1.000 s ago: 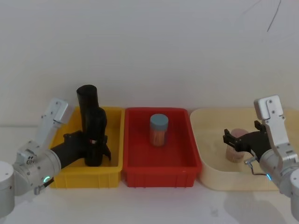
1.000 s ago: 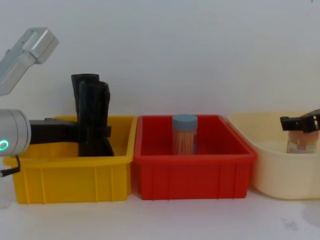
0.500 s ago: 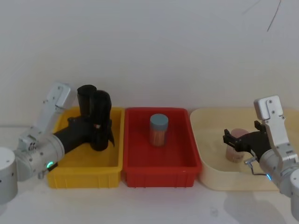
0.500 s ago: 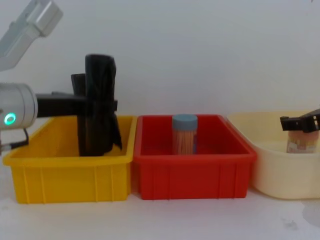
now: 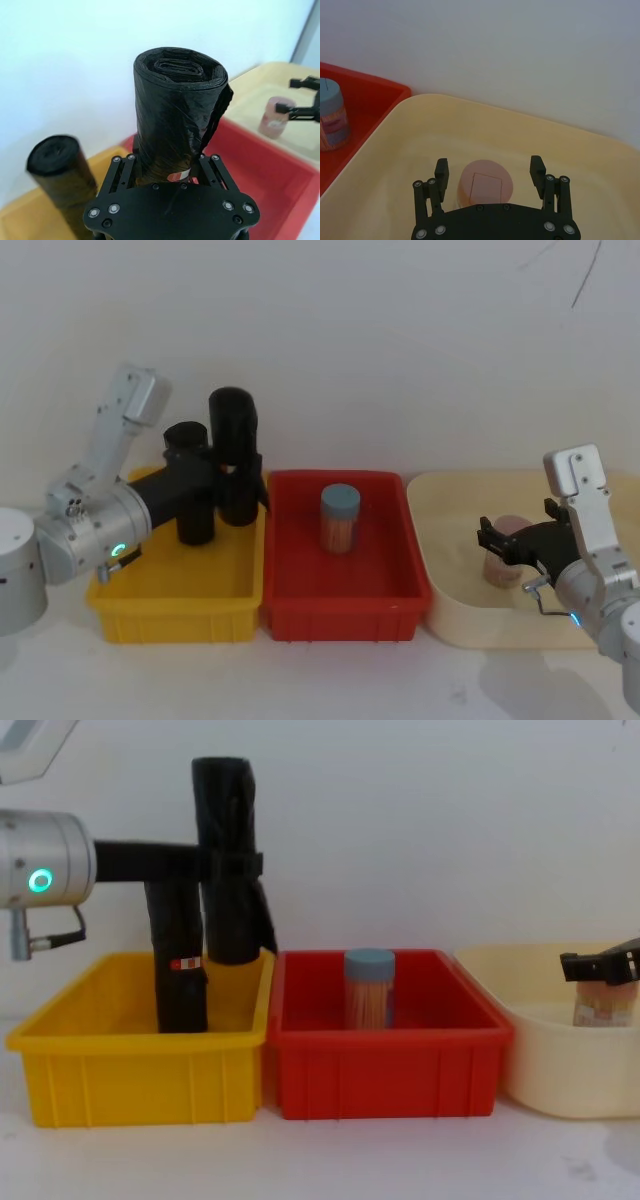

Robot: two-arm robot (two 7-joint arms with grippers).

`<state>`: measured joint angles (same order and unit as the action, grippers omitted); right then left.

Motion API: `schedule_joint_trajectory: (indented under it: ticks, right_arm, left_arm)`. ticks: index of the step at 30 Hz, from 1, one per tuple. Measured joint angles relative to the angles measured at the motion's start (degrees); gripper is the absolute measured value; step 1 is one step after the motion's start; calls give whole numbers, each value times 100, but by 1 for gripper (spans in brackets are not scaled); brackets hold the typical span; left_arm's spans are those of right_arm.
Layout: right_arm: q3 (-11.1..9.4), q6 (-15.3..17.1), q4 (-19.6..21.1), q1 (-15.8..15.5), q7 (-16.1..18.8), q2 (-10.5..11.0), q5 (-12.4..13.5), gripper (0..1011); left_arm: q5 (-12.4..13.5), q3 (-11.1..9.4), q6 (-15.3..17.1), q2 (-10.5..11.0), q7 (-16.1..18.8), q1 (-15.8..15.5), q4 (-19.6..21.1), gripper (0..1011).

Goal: Pick up the garbage bag with the one hand and transfer it to the other hand.

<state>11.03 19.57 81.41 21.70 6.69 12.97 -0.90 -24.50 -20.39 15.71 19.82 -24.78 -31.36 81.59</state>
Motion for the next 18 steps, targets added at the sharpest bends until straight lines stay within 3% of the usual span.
schedule_joint_trajectory:
  ticks: [8,18]
  right_arm:
    - [0,0,0,0,0,0,0,1000]
    - [0,0,0,0,0,0,0,1000]
  left_arm:
    - [-271,-105,128,-169,-365,-294,-241,465]
    - [-471,-371,55,-574,-853,-862,-917,465]
